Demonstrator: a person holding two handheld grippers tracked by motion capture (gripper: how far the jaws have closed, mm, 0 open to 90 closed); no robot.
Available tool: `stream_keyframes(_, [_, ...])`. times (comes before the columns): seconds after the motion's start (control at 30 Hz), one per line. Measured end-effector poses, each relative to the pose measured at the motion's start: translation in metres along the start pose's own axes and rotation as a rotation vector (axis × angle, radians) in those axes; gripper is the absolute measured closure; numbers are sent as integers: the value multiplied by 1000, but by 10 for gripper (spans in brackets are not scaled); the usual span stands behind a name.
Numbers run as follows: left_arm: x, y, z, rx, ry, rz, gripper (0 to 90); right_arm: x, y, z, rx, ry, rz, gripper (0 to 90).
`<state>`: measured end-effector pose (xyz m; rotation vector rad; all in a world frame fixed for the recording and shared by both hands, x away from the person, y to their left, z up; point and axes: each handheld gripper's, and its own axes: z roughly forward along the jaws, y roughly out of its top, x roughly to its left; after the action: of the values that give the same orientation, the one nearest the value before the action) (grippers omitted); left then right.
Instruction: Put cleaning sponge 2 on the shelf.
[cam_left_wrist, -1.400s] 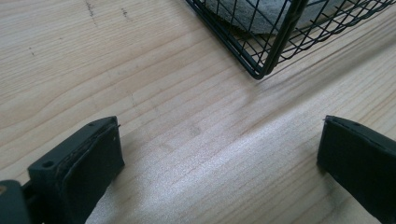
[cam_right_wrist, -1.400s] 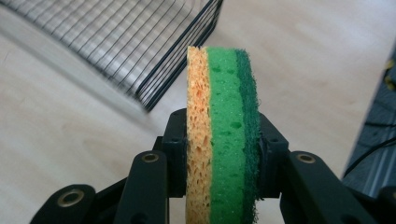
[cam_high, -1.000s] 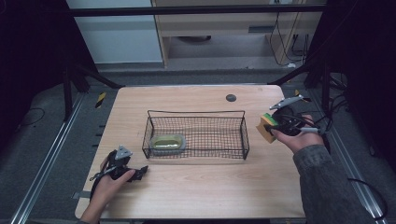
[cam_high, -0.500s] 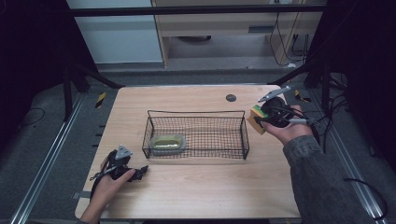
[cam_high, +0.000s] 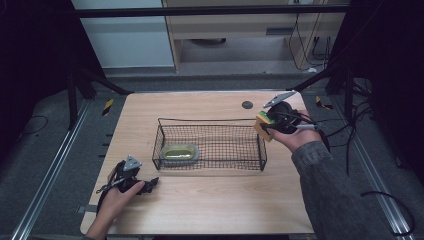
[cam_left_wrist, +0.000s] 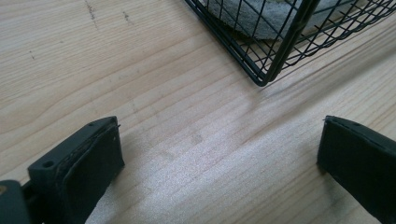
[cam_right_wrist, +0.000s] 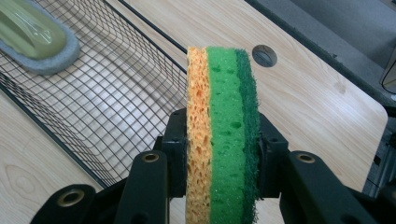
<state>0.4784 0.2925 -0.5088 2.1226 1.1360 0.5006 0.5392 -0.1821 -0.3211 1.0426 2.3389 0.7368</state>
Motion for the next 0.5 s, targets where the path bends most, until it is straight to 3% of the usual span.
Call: stream_keyframes(0.5, [0, 0, 0, 0, -2, -3, 0, 11, 5, 16, 0, 27, -13, 641])
